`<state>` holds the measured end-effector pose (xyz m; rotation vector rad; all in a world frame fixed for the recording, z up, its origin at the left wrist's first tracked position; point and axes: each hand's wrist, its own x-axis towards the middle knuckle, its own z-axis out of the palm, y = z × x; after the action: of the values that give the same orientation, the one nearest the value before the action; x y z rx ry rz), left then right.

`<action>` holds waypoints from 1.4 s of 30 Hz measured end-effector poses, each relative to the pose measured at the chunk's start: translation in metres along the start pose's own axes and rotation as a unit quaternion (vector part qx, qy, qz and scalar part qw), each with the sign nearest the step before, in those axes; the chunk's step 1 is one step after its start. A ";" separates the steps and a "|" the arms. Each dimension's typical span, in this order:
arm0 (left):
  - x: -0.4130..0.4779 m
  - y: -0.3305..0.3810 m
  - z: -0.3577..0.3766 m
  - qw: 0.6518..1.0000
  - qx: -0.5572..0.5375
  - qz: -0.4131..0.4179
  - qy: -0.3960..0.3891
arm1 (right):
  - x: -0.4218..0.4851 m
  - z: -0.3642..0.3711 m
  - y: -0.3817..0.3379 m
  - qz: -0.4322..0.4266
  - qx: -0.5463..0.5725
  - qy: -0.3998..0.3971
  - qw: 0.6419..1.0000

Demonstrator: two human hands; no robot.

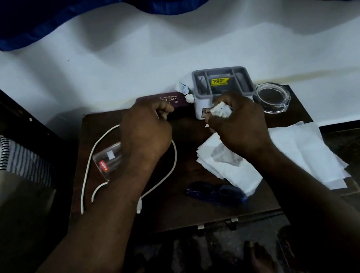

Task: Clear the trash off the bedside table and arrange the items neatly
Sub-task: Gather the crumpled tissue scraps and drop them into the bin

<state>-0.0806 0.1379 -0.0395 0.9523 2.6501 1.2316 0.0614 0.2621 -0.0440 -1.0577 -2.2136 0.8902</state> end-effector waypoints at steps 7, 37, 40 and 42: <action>0.006 -0.002 0.000 1.000 0.014 0.001 0.006 | 0.006 -0.016 0.006 0.044 0.050 -0.001 0.998; -0.027 0.047 0.119 0.961 0.137 0.114 -0.210 | 0.006 -0.075 0.057 0.103 0.029 0.091 0.990; -0.028 0.055 0.128 0.957 0.180 0.085 -0.209 | 0.004 -0.076 0.060 0.101 0.013 0.075 0.992; -0.028 0.063 0.131 0.957 0.188 0.082 -0.203 | 0.002 -0.077 0.060 0.094 0.013 0.071 0.993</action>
<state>0.0141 0.2402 -0.0886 1.3311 2.5414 0.4721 0.1418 0.3182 -0.0386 -1.2936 -2.0059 0.8906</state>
